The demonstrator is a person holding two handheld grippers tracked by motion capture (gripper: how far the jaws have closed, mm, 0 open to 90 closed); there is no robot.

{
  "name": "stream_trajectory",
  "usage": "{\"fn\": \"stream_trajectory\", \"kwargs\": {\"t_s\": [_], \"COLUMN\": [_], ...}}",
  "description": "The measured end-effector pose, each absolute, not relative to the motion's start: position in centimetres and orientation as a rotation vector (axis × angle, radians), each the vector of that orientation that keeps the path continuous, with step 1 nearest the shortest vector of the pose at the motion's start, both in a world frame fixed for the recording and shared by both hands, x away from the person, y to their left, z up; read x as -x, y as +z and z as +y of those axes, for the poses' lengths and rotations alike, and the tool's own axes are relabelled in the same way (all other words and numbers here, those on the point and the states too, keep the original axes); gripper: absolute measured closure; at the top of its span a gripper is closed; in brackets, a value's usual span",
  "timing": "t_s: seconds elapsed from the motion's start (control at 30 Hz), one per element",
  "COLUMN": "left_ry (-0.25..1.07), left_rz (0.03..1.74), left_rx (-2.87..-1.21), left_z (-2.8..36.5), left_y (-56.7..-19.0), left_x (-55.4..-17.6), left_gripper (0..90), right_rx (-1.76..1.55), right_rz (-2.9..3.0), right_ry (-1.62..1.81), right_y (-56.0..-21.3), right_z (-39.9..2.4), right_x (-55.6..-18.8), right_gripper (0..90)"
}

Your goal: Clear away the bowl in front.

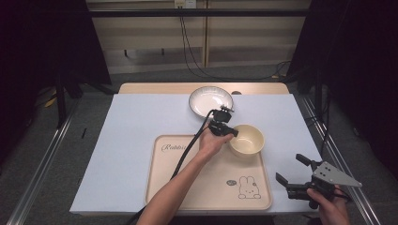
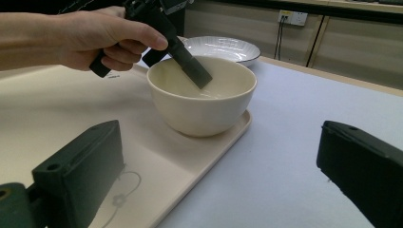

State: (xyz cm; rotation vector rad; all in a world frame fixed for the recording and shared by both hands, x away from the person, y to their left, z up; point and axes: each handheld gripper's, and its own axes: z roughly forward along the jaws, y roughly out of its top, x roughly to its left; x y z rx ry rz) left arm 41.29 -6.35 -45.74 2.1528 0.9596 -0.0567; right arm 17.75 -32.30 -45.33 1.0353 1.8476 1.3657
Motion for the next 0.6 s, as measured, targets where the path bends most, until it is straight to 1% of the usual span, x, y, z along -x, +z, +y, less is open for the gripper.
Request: {"fn": "stream_trajectory", "kwargs": {"t_s": [0.03,0.1,0.2,0.23,0.33,0.37,0.47,0.53,0.6], "left_ry": [-0.049,0.01,0.039,0.053,0.089,0.08,0.101,0.106,0.12], "left_rz": [0.944,0.903,0.896,0.901,0.911,0.907,0.878,0.858,0.868], "left_rx": [-2.159,-2.173,-2.142,-2.14,-2.128,-2.111,-2.097,-2.086,-2.059], "left_z": [-6.2,-6.1,-5.8,-5.8,-5.5,-5.5,-5.2,-5.0,-4.8], "left_y": [-45.8,-45.8,-45.7,-45.7,-45.4,-45.3,-45.0,-44.7,-44.4], "left_x": [-41.3,-41.2,-41.0,-41.1,-41.0,-41.0,-40.8,-40.7,-40.6], "left_gripper": [72.8,64.1,52.1,46.7,23.7,21.0,4.8,2.9,3.3], "right_rx": [-1.035,-1.031,-1.036,-1.037,-1.036,-1.037,-1.035,-1.034,-1.035], "right_rz": [1.848,1.847,1.848,1.847,1.848,1.847,1.845,1.844,1.844], "right_ry": [1.367,1.367,1.368,1.368,1.368,1.368,1.368,1.367,1.367], "right_y": [-45.3,-45.3,-45.3,-45.3,-45.3,-45.3,-45.3,-45.3,-45.3], "right_z": [-32.3,-32.3,-32.3,-32.3,-32.3,-32.3,-32.3,-32.3,-32.3], "right_x": [-17.7,-17.8,-17.8,-17.8,-17.8,-17.8,-17.8,-17.8,-17.8], "right_gripper": [1.5,1.5,1.5,1.5,1.5,1.5,1.5,1.5,1.5]}}
